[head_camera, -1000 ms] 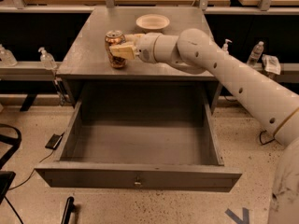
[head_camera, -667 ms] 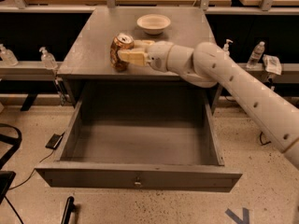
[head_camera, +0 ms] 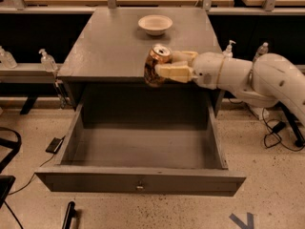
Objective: Place orange can into top drawer
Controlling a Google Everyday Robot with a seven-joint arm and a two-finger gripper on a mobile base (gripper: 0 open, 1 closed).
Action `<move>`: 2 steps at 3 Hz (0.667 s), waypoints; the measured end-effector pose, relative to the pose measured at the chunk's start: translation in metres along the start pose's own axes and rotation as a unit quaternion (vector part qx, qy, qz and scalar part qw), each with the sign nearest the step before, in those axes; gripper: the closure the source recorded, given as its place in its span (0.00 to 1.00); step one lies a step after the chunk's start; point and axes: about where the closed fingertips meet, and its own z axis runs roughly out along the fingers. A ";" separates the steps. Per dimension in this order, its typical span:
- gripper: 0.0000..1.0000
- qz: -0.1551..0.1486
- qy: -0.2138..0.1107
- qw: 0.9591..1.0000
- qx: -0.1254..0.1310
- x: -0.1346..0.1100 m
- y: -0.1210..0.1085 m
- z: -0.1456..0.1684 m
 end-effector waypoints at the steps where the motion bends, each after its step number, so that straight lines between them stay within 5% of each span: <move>1: 1.00 -0.010 0.010 1.000 0.009 -0.007 0.005 -0.025; 2: 1.00 -0.010 0.010 1.000 0.009 -0.007 0.005 -0.025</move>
Offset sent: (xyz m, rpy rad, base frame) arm -0.0193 -0.0226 0.0108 -0.0324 -0.0110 -0.0201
